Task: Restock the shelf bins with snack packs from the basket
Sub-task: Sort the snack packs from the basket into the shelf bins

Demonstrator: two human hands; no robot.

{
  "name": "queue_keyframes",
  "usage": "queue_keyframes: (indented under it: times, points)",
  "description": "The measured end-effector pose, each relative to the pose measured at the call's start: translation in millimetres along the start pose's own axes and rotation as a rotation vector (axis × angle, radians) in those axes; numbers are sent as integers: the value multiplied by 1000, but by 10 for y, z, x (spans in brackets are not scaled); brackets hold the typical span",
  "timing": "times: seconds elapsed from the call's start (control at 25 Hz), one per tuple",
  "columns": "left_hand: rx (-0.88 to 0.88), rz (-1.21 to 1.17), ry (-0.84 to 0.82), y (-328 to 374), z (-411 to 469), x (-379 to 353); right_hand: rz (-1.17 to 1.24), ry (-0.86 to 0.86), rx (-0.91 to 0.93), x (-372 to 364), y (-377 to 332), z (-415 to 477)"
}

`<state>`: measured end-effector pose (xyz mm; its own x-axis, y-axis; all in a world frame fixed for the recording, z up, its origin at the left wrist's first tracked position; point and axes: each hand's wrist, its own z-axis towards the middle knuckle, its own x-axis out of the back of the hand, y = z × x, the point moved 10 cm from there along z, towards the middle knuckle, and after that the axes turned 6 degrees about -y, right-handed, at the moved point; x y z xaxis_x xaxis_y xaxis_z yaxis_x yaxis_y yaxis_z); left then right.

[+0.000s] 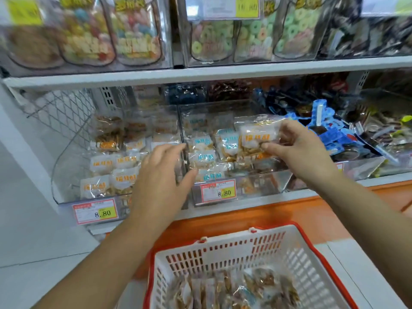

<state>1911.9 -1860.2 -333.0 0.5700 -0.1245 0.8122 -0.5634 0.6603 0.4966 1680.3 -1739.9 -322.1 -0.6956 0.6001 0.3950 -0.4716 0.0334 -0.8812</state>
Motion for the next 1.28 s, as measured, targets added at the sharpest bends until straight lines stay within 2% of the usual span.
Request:
queue_keyframes:
  times: [0.08,0.2,0.44,0.6,0.84,0.96,1.04,1.12,1.2,1.28]
  points:
    - [71,62,-80,-178,70,-133,-65,-83,-46,-127,177,221]
    - [95,5,-154,-331,107,-295,-50,-173,-116,-289,409,294]
    - [66,-56,-135,-429,11,-155,367,-161,-50,-559,-74,156]
    - [107,18,-14,-728,-195,231,442,-250,-64,-1233,-478,274]
    - [201,170,356,-1533,-652,1045,189,-339,-239,-2704,-660,841]
    - [252,173,320,-1780,-686,1050,56,-362,-249,-3226,-665,969]
    - [257,133,259,-1859,-659,973,-167,-390,-171,-3410,-692,1018]
    - [263,104,219,-1899,-647,911,-388,-339,-100,-3421,-726,1029]
    - [256,91,212,-1921,-646,894,-460,-259,-46,-3388,-787,1004]
    - [253,84,211,-1943,-642,906,-429,-264,-14,-3433,-846,962]
